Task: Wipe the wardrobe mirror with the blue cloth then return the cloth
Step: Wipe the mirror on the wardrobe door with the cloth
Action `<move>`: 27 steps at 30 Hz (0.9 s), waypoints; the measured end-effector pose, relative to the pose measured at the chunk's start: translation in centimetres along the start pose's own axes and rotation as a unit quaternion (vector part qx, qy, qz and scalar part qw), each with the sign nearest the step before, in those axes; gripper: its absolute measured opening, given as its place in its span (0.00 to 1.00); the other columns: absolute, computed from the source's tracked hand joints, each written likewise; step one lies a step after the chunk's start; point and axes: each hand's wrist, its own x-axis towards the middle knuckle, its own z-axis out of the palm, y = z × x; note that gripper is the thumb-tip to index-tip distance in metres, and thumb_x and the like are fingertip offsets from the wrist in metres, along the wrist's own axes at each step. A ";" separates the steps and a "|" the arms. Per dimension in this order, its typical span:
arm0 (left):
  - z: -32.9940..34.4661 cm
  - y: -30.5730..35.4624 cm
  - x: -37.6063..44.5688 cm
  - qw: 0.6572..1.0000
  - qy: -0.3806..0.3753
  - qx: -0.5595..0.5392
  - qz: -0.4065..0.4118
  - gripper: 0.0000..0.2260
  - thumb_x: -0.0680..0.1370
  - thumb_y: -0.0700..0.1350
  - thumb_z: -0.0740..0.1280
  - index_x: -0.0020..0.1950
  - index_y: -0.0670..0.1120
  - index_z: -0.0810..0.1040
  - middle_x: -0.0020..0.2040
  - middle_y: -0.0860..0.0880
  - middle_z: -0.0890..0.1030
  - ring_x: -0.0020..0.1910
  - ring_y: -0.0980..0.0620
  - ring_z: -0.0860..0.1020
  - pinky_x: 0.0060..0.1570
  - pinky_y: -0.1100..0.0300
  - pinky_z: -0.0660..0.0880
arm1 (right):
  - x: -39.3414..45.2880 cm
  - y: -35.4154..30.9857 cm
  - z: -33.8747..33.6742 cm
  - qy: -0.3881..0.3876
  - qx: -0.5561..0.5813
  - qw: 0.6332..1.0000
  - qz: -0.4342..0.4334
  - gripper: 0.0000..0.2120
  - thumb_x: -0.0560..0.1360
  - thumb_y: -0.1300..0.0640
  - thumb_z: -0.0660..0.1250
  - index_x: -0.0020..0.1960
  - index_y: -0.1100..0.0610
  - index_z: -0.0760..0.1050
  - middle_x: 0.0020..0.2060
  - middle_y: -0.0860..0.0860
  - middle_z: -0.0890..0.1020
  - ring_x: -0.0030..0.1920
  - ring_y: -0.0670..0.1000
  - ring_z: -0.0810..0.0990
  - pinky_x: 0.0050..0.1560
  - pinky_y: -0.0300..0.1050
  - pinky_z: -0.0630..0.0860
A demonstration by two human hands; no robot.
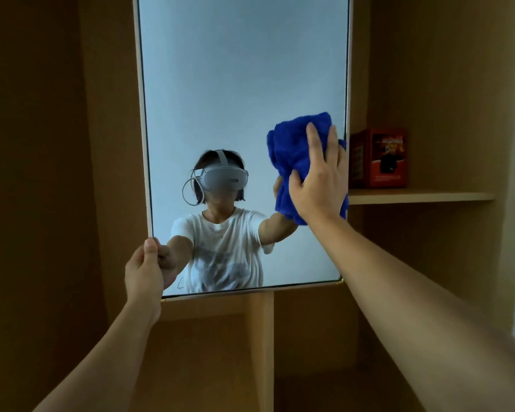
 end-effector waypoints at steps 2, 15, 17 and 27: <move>-0.1 0.1 -0.3 1.000 -0.011 0.000 0.002 0.13 0.82 0.54 0.56 0.45 0.51 0.76 0.42 0.52 0.77 0.49 0.52 0.75 0.48 0.58 0.68 | -2.7 -0.5 0.4 -0.015 0.014 0.999 -0.026 0.35 0.71 0.54 0.66 0.75 0.51 0.59 0.75 0.58 0.60 0.70 0.63 0.64 0.66 0.57 0.68; -0.6 0.3 -0.4 0.999 -0.025 0.001 0.020 0.14 0.82 0.53 0.56 0.50 0.46 0.77 0.47 0.47 0.78 0.42 0.54 0.75 0.36 0.63 0.70 | -8.6 -4.2 1.8 -0.081 0.043 0.983 -0.157 0.37 0.68 0.57 0.70 0.74 0.49 0.58 0.74 0.59 0.62 0.70 0.63 0.65 0.65 0.60 0.69; -0.6 0.4 -0.3 0.999 -0.028 0.004 0.020 0.15 0.81 0.54 0.57 0.48 0.46 0.78 0.43 0.48 0.79 0.42 0.54 0.76 0.35 0.65 0.68 | -6.1 -5.4 1.7 -0.057 0.051 0.989 -0.127 0.37 0.68 0.58 0.70 0.74 0.50 0.60 0.74 0.59 0.62 0.69 0.64 0.65 0.64 0.60 0.69; -1.0 0.5 -0.2 1.000 -0.024 -0.008 -0.004 0.14 0.80 0.54 0.59 0.48 0.48 0.79 0.41 0.52 0.79 0.42 0.58 0.76 0.42 0.64 0.73 | -4.9 -9.3 2.7 -0.056 0.025 0.989 -0.134 0.35 0.69 0.58 0.69 0.74 0.52 0.63 0.73 0.61 0.62 0.69 0.65 0.66 0.65 0.60 0.69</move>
